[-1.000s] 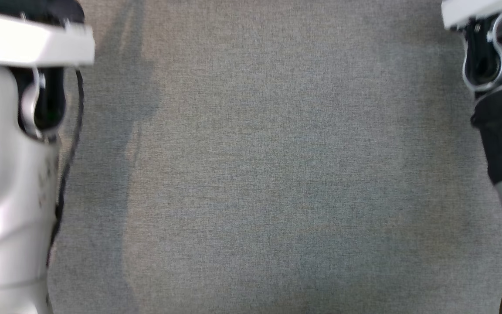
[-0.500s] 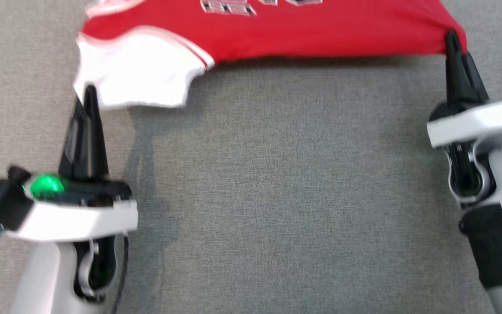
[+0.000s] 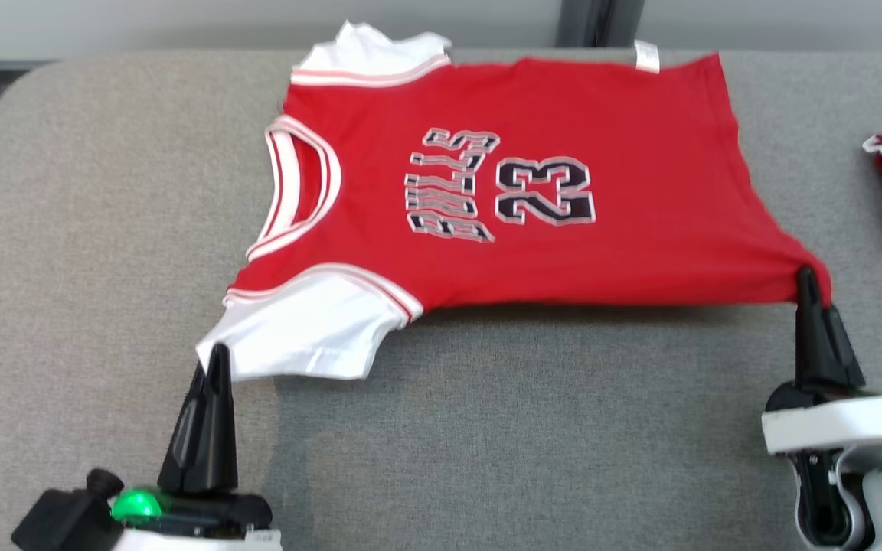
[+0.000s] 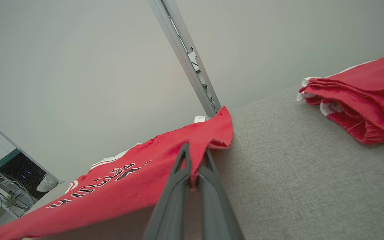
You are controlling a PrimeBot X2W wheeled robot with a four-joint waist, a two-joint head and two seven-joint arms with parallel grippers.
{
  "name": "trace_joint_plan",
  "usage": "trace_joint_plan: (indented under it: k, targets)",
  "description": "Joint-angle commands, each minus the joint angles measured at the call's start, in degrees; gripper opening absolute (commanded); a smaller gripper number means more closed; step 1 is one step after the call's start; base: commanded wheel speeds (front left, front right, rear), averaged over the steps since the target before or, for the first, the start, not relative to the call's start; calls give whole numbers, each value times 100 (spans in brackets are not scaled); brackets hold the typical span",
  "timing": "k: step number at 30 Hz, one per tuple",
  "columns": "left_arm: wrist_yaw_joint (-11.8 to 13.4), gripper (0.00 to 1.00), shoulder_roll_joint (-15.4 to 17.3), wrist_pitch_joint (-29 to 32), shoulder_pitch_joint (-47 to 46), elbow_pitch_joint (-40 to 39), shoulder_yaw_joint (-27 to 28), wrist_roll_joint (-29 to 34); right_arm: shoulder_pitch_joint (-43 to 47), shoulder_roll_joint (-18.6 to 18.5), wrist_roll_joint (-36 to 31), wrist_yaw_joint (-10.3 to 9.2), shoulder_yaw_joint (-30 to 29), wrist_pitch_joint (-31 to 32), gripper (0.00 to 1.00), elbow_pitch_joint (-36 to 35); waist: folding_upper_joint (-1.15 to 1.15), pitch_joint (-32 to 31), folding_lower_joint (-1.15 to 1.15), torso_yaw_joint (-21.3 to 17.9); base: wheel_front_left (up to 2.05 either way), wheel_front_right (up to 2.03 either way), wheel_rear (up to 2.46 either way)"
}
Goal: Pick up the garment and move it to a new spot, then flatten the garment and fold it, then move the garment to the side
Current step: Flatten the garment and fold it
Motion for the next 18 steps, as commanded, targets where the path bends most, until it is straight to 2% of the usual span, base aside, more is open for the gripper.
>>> trace_joint_plan:
  k: [1, 18]
  targets:
    - [60, 0, 6, -31, 243, -129, 8, 46, 274, 36, -73, 3, -43, -28, 0, -165, 0, -284, 0, 22, 0, 0, 0]
    - [312, 0, 69, 161, 1276, -891, -112, 100, 1765, 272, -88, 3, -121, 392, 0, -1166, 0, -1134, 0, -178, 0, 0, 0]
